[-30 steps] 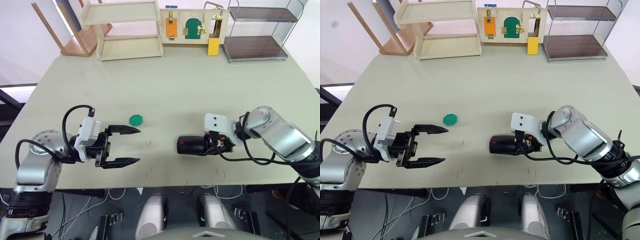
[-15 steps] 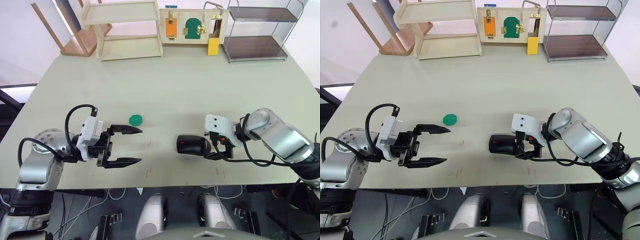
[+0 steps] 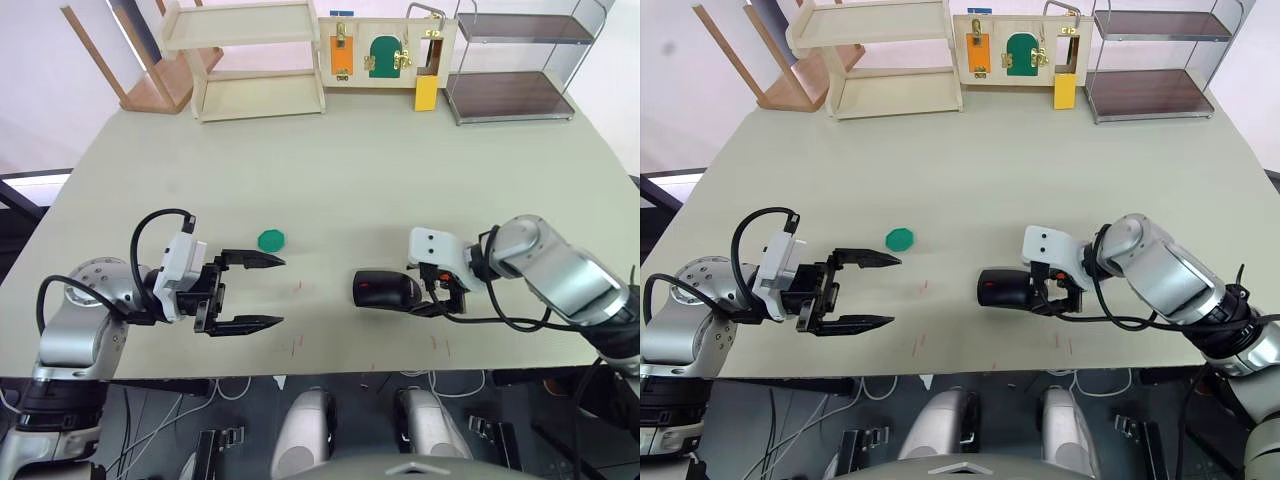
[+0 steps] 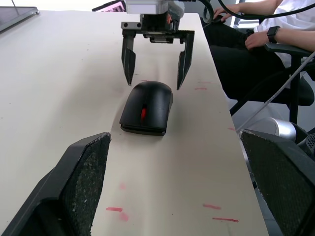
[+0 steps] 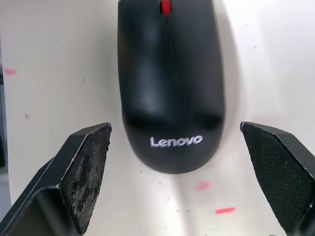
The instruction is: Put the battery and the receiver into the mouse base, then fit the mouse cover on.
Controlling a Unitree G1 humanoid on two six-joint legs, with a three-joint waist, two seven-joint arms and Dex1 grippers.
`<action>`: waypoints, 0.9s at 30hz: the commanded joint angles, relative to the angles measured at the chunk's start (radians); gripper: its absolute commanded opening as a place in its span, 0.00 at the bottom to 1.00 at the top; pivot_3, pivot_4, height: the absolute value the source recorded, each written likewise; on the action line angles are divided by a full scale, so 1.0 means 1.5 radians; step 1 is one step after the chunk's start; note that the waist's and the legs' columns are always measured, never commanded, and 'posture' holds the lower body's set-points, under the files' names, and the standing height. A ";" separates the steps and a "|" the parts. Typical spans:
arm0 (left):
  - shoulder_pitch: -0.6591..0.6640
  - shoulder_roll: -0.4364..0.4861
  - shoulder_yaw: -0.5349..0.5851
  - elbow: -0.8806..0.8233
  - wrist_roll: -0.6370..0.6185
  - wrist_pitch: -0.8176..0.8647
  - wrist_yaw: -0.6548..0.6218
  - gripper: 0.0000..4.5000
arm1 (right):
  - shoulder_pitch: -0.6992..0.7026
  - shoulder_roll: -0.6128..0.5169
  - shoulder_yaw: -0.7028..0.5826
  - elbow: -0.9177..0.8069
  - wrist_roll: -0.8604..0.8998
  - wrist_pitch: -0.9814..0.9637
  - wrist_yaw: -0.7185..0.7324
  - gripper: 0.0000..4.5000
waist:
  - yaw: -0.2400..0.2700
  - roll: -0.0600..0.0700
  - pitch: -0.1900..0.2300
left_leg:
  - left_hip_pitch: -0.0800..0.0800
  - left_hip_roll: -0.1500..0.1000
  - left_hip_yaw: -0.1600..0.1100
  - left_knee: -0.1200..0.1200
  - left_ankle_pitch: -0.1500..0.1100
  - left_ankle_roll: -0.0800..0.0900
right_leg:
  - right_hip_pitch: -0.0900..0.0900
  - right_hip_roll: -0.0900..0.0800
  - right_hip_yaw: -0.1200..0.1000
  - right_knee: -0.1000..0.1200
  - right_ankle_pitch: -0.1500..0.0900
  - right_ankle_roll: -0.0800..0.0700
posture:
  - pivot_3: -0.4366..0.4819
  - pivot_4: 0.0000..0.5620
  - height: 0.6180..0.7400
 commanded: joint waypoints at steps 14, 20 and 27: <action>0.001 0.003 0.009 -0.015 -0.005 -0.006 0.002 1.00 | -0.018 0.140 -0.040 0.000 0.032 -0.029 -0.083 0.35 | 0.000 0.000 0.000 | 0.000 0.000 0.000 0.000 0.000 0.000 | 0.000 0.000 -0.001 0.000 0.001 0.002 | 0.48 0.27 1.00; 0.004 0.002 0.009 -0.017 -0.004 -0.006 0.005 1.00 | -0.036 0.181 0.008 0.021 0.011 -0.009 -0.112 0.35 | -0.001 0.000 0.000 | 0.000 0.000 0.000 0.000 0.000 0.000 | 0.000 0.001 -0.001 0.001 0.001 0.002 | 0.48 0.27 1.00; 0.016 0.002 0.013 -0.027 -0.006 -0.007 0.011 1.00 | -0.053 0.202 0.057 0.060 -0.019 0.017 -0.132 0.35 | 0.000 0.000 0.000 | 0.000 0.000 0.000 0.000 0.000 0.000 | 0.000 0.000 -0.001 0.001 0.001 0.001 | 0.48 0.27 1.00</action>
